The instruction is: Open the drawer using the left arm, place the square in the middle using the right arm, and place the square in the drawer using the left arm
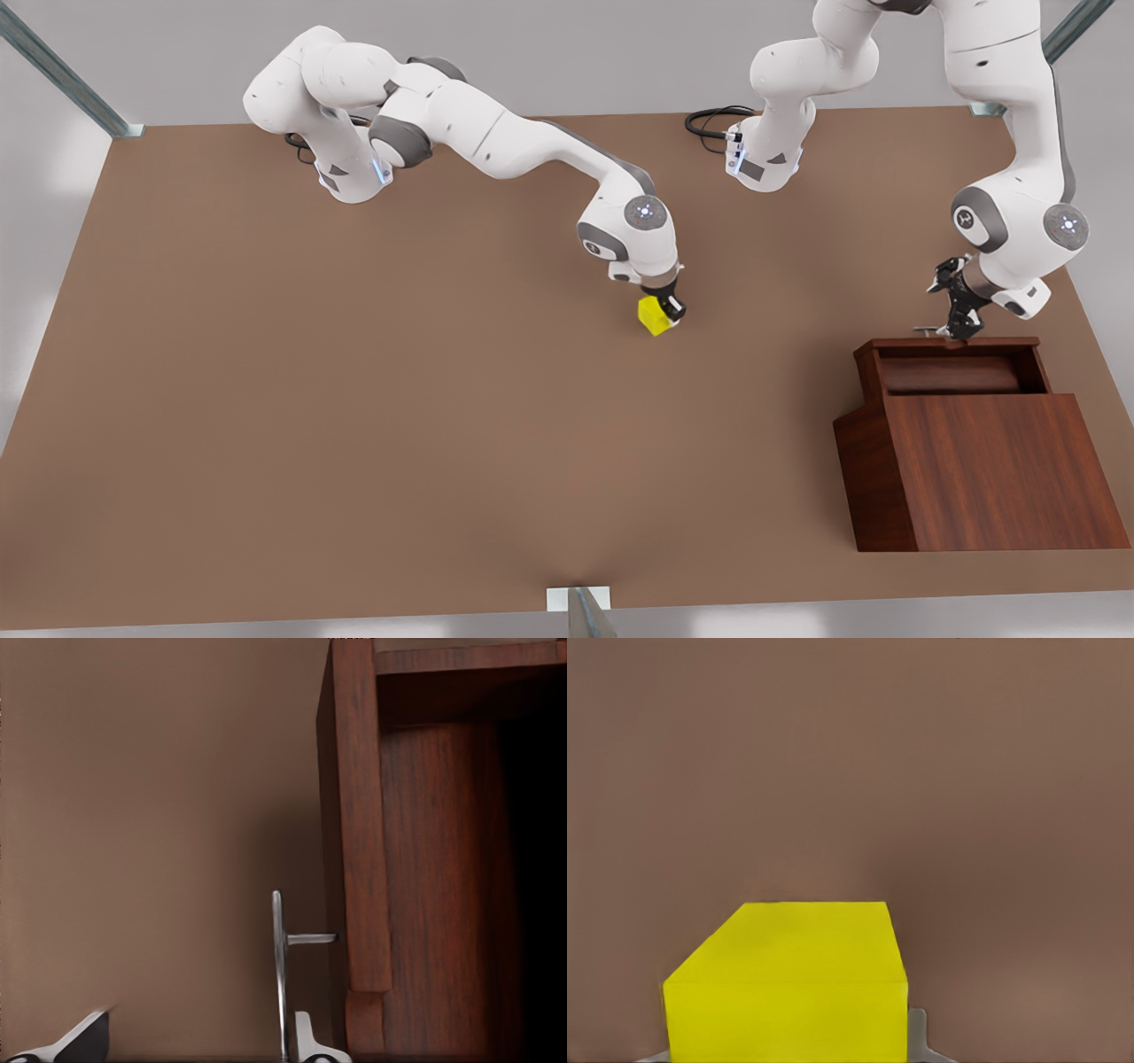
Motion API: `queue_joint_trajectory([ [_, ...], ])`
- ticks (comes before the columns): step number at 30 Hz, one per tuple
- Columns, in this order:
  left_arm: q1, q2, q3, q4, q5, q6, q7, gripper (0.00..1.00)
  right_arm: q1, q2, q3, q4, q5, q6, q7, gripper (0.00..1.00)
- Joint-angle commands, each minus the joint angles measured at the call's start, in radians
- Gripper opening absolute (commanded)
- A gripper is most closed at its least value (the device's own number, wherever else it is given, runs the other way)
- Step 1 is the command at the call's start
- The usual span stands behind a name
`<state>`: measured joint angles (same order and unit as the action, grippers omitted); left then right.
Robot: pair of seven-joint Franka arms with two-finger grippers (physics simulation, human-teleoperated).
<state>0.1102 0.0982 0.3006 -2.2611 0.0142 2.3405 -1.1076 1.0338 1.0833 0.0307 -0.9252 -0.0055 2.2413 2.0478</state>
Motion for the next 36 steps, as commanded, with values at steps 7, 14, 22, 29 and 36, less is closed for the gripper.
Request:
queue_joint_trajectory([
  [7,-0.001,-0.022,0.003,0.0,0.001,-0.049,-0.002,1.0,0.0,0.009,0.067,0.003,0.013,-0.002,0.072,0.31],
  [14,0.0,-0.025,0.002,0.0,0.001,-0.073,-0.003,1.0,0.002,0.021,0.069,0.002,0.012,0.038,0.19,0.35],
  [22,-0.009,-0.109,-0.02,0.113,0.004,-0.32,-0.081,1.0,0.015,0.038,0.063,0.008,0.004,0.052,0.227,1.0],
  [29,-0.012,0.054,-0.403,0.787,0.003,-0.871,0.185,1.0,0.015,0.036,0.063,0.009,0.002,0.057,0.224,1.0],
  [36,-0.012,0.115,-0.478,0.854,0.0,-0.945,0.949,1.0,-0.182,-0.427,-0.14,-0.141,0.009,-0.276,-0.516,1.0],
])
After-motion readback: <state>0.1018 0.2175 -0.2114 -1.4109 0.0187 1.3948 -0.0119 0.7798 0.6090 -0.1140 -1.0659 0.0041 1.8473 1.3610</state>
